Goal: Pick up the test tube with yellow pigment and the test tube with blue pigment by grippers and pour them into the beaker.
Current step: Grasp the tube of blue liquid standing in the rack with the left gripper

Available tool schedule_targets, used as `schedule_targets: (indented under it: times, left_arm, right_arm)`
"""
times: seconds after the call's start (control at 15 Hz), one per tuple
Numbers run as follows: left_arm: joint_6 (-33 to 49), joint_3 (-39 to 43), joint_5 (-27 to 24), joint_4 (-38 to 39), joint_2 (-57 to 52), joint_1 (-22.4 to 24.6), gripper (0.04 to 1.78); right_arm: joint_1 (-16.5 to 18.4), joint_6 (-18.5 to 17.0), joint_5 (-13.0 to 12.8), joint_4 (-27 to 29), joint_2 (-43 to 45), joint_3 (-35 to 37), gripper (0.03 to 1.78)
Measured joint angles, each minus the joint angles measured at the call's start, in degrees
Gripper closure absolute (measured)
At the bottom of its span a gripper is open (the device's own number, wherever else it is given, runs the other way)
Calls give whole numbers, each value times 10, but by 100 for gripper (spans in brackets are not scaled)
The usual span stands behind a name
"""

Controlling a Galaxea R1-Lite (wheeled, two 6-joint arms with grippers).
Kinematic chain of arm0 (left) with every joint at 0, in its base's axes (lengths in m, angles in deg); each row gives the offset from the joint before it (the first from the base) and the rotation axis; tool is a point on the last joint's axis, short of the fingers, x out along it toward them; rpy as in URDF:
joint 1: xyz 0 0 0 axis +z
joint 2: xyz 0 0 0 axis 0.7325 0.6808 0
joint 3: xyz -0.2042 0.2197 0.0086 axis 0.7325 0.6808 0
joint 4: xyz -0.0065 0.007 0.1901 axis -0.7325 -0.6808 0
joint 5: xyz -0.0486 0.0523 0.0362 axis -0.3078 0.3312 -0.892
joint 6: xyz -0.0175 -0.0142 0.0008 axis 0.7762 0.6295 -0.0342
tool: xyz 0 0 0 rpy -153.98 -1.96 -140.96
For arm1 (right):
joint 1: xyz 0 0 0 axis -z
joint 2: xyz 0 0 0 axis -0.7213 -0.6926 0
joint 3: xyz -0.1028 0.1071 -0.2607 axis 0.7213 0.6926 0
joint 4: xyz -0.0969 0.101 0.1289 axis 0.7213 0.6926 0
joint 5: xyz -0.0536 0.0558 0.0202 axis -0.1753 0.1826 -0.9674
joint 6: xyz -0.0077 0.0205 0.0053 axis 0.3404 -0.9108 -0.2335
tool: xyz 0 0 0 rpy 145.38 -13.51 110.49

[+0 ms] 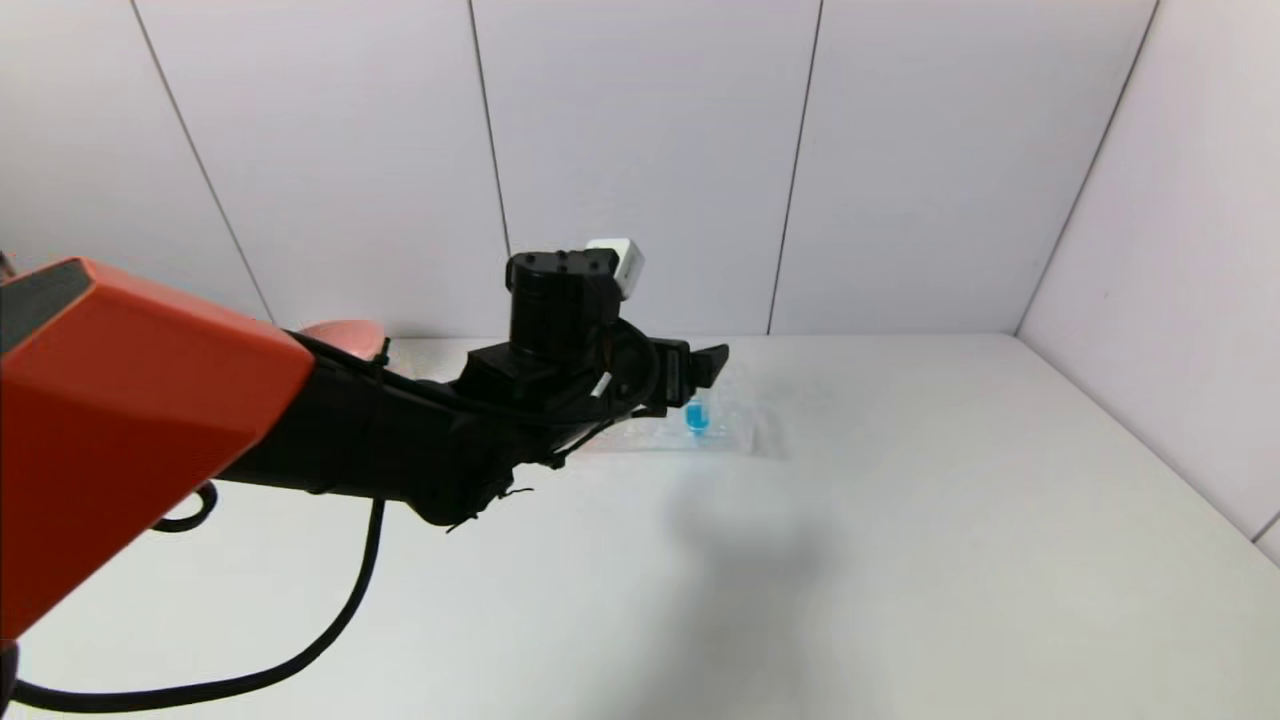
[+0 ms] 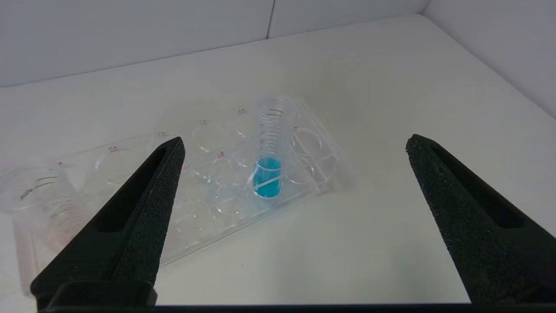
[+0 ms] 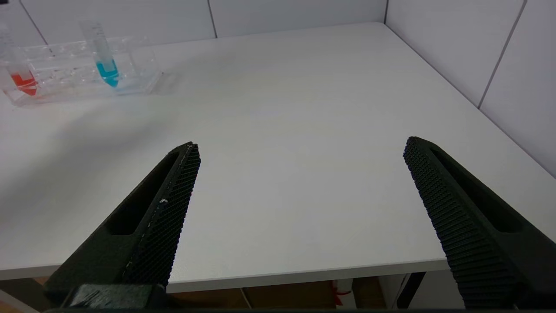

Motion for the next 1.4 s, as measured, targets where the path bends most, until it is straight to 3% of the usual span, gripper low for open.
schedule_targets:
  times: [0.27, 0.67, 1.13, 1.27, 1.4]
  left_arm:
    - [-4, -36, 5, 28, 64, -2, 4]
    - [-51, -140, 57, 25, 152, -1, 4]
    - [-52, -174, 60, 14, 192, -1, 4]
    - [-51, -189, 61, -1, 197, -1, 11]
    - [-52, -194, 61, -3, 200, -2, 29]
  right_arm:
    - [0, 0, 0, 0, 0, 0, 10]
    - [0, 0, 0, 0, 0, 0, 10]
    - [0, 0, 0, 0, 0, 0, 10]
    - [0, 0, 0, 0, 0, 0, 10]
    - [0, 0, 0, 0, 0, 0, 10]
